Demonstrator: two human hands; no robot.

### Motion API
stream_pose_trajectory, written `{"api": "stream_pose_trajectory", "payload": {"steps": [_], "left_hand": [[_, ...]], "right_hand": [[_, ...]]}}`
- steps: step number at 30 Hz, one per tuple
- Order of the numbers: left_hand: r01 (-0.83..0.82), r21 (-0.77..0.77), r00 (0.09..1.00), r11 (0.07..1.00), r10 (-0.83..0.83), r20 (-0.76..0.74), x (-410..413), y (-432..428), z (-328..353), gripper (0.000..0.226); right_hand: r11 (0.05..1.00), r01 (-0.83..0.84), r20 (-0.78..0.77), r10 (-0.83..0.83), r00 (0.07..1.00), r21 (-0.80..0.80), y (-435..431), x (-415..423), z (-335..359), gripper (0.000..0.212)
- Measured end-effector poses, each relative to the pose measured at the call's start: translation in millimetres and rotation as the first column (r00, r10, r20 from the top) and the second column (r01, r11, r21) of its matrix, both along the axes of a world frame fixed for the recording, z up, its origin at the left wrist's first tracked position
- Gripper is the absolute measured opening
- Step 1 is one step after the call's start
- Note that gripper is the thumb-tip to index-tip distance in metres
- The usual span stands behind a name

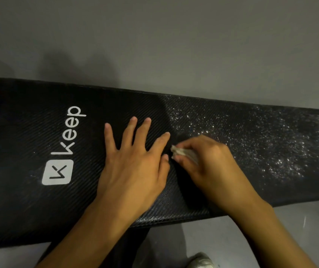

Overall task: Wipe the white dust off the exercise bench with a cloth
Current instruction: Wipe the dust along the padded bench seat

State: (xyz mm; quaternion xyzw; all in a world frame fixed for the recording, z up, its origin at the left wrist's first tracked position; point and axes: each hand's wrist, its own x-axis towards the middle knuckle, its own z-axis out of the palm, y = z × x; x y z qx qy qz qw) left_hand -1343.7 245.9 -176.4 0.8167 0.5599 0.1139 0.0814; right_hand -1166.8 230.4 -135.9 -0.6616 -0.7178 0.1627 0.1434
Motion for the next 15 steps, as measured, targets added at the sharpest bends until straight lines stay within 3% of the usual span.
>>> {"api": "stream_pose_trajectory", "payload": {"steps": [5,10,15], "left_hand": [[0.002,0.012,1.0,1.0,-0.002,-0.011,2,-1,-1,0.054],[-0.001,0.006,1.0,1.0,0.001,-0.001,-1,0,0,0.057],[-0.006,0.031,1.0,1.0,0.006,0.004,1,0,-2,0.061]], "right_hand": [[0.982,0.156,0.097,-0.167,0.981,0.11,22,-6,-4,0.023],[0.999,0.049,0.019,-0.049,0.999,0.016,6,-14,0,0.02],[0.984,0.149,0.055,-0.155,0.986,0.101,32,-9,-3,0.021]]}}
